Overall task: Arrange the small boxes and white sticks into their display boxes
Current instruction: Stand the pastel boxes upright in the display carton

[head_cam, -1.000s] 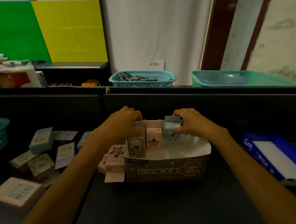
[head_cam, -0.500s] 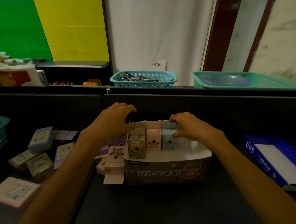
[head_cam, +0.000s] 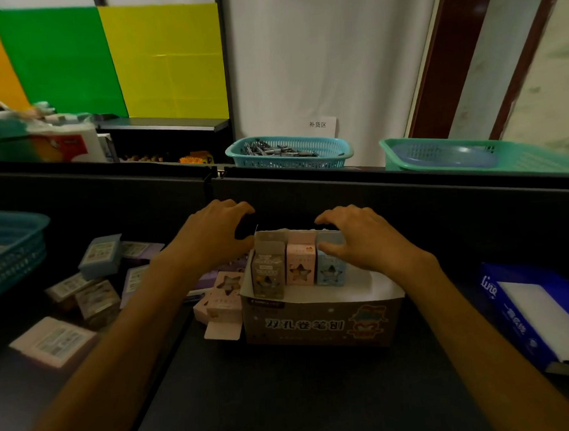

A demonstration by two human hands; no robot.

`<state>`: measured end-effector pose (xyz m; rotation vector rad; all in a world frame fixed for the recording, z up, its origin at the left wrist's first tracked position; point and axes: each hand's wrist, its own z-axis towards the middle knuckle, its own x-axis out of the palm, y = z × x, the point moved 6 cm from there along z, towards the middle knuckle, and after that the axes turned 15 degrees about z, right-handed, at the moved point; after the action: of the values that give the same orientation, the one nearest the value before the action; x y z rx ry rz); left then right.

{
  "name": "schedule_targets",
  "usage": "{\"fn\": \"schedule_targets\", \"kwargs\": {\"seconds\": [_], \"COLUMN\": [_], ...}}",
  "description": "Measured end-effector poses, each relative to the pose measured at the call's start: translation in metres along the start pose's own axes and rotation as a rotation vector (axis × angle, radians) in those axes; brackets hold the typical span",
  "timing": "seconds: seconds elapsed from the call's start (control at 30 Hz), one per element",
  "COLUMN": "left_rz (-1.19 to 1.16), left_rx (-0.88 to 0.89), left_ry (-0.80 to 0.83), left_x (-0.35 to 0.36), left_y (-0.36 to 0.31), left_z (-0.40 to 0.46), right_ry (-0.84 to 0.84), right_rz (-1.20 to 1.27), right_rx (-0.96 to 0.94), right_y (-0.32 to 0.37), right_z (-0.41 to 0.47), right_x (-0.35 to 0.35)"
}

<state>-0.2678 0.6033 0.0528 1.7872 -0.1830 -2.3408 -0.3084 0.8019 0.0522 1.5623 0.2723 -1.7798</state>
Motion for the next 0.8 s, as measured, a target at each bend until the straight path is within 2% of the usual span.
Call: {"fn": "schedule_targets", "kwargs": {"seconds": [0.23, 0.47, 0.8], "left_rz": [0.005, 0.014, -0.018], "left_rx": [-0.06, -0.114, -0.052], "left_ry": [0.041, 0.092, 0.161], "left_x": [0.002, 0.013, 0.04], "left_y": [0.041, 0.103, 0.19], "left_z": [-0.029, -0.061, -0.089], "right_ry": [0.008, 0.013, 0.017], "right_rz": [0.023, 0.036, 0.074], "right_rx": [-0.046, -0.089, -0.029], "right_y": [0.034, 0.098, 0.179], "right_z": [0.008, 0.021, 0.045], "right_x": [0.013, 0.032, 0.084]}}
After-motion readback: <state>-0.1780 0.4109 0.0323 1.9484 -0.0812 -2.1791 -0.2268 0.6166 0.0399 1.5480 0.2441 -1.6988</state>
